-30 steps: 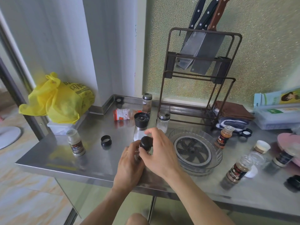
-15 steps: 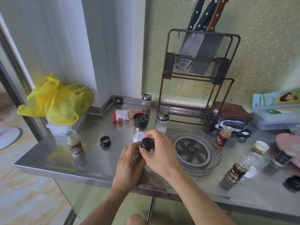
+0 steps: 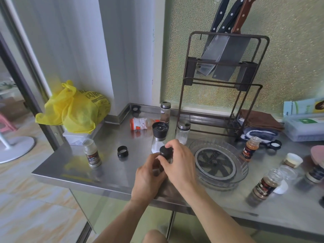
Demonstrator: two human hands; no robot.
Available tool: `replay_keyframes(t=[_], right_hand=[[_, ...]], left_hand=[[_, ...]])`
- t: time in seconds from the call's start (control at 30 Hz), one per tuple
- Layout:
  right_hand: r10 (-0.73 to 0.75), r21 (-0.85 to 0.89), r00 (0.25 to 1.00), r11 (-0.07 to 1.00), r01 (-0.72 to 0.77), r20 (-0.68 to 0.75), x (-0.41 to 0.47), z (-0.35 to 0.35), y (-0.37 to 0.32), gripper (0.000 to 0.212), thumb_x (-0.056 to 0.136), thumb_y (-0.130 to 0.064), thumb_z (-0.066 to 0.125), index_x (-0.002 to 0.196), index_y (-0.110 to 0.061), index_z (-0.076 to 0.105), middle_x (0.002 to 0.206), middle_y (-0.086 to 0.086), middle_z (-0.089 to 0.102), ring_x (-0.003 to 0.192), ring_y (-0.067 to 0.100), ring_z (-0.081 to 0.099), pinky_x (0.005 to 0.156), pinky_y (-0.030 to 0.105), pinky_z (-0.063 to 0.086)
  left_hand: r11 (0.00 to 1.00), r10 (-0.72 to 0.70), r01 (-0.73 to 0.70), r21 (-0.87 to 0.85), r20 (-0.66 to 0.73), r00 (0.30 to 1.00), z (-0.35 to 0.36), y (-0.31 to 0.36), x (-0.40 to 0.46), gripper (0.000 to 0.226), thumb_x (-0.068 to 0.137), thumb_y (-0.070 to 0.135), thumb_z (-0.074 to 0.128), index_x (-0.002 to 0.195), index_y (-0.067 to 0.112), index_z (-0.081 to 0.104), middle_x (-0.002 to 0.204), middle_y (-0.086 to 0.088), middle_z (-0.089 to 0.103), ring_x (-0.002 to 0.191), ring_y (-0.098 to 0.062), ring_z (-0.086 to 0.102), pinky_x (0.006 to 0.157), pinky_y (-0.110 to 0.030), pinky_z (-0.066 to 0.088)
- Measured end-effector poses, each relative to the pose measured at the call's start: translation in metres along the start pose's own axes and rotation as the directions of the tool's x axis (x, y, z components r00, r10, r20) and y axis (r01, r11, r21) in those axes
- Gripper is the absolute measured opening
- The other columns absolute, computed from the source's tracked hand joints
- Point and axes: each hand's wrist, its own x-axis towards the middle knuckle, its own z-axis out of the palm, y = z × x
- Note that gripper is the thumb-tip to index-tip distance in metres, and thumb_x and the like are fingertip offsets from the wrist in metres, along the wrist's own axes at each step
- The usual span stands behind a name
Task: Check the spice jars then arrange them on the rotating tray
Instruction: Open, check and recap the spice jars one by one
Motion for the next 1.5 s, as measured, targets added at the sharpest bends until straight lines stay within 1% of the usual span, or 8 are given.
replay_keyframes(t=[0.33,0.47,0.6,0.83,0.93,1.07,1.33,1.5], right_hand=[[-0.084,-0.145,0.996,0.986,0.08,-0.023,-0.007,-0.007,-0.005,0.043,0.081,-0.039,0.081,0.109,-0.024,0.052,0.107,-0.003,0.062,0.1,0.022,0.06,0.079,0.033,0.054],[-0.33,-0.132,0.934,0.941,0.313,-0.136,-0.006,-0.001,-0.043,0.027,0.086,-0.019,0.076,0.108,-0.014,0.06,0.109,0.002,0.062,0.099,0.023,0.058,0.077,0.028,0.05],[-0.364,-0.114,0.92,0.918,0.381,0.142,0.004,0.042,-0.079,0.033,0.092,-0.007,0.068,0.122,-0.014,0.057,0.126,0.007,0.056,0.111,0.027,0.057,0.082,0.036,0.058],[-0.141,-0.28,0.808,0.893,0.353,0.572,0.035,0.109,-0.088,0.068,0.09,0.005,0.058,0.15,-0.017,0.035,0.163,0.019,0.018,0.13,0.044,0.041,0.097,0.049,0.046],[-0.136,-0.308,0.786,0.869,0.387,0.603,0.04,0.116,-0.087,0.062,0.092,0.003,0.057,0.148,-0.016,0.04,0.15,0.018,0.038,0.126,0.043,0.046,0.096,0.048,0.046],[-0.199,-0.249,0.849,0.901,0.355,0.49,0.037,0.103,-0.091,0.043,0.087,0.01,0.061,0.126,-0.007,0.051,0.125,0.017,0.051,0.113,0.039,0.055,0.079,0.04,0.044],[-0.324,0.216,0.942,0.917,0.335,-0.084,0.034,-0.022,-0.108,0.042,0.086,-0.018,0.073,0.126,-0.022,0.062,0.112,0.0,0.056,0.104,0.015,0.058,0.088,0.015,0.044],[-0.063,0.704,0.998,0.707,0.063,-0.025,0.027,-0.108,-0.095,0.029,0.083,-0.003,0.079,0.108,-0.013,0.068,0.106,0.003,0.071,0.092,0.008,0.074,0.08,0.018,0.059]], left_hand=[[0.994,0.083,-0.07,0.081,-0.182,0.98,-0.03,0.004,-0.01,0.039,0.084,0.028,0.062,0.123,0.024,0.059,0.113,0.009,0.067,0.107,-0.007,0.063,0.095,-0.036,0.054],[0.969,0.204,-0.084,0.234,-0.56,0.803,-0.075,-0.001,-0.007,0.037,0.081,0.0,0.069,0.115,0.011,0.058,0.104,-0.002,0.057,0.098,-0.022,0.058,0.087,-0.041,0.052],[0.959,0.138,0.095,0.266,-0.734,0.665,-0.115,-0.012,0.008,0.058,0.078,0.004,0.071,0.13,0.005,0.047,0.13,-0.019,0.045,0.125,-0.034,0.042,0.107,-0.042,0.035],[0.912,-0.202,0.342,0.225,-0.48,0.854,-0.142,-0.047,0.03,0.087,0.08,0.025,0.081,0.148,0.006,0.03,0.146,-0.018,0.048,0.134,-0.039,0.047,0.105,-0.046,0.039],[0.879,-0.257,0.392,0.273,-0.42,0.87,-0.144,-0.052,0.034,0.058,0.083,0.024,0.078,0.127,0.002,0.046,0.123,-0.022,0.066,0.112,-0.044,0.06,0.079,-0.04,0.039],[0.879,-0.217,0.377,0.292,-0.459,0.862,-0.147,-0.045,0.032,0.034,0.083,0.023,0.078,0.097,0.004,0.053,0.096,-0.02,0.073,0.09,-0.044,0.063,0.067,-0.036,0.033],[0.975,0.014,0.08,0.209,-0.417,0.909,-0.137,0.032,0.02,0.032,0.077,0.034,0.084,0.102,0.022,0.068,0.091,0.005,0.064,0.078,-0.013,0.063,0.064,-0.02,0.041],[0.989,0.133,-0.109,0.1,-0.273,0.953,-0.1,0.097,0.004,0.036,0.072,0.034,0.089,0.101,0.032,0.068,0.091,0.012,0.066,0.079,-0.004,0.065,0.074,-0.021,0.052]])
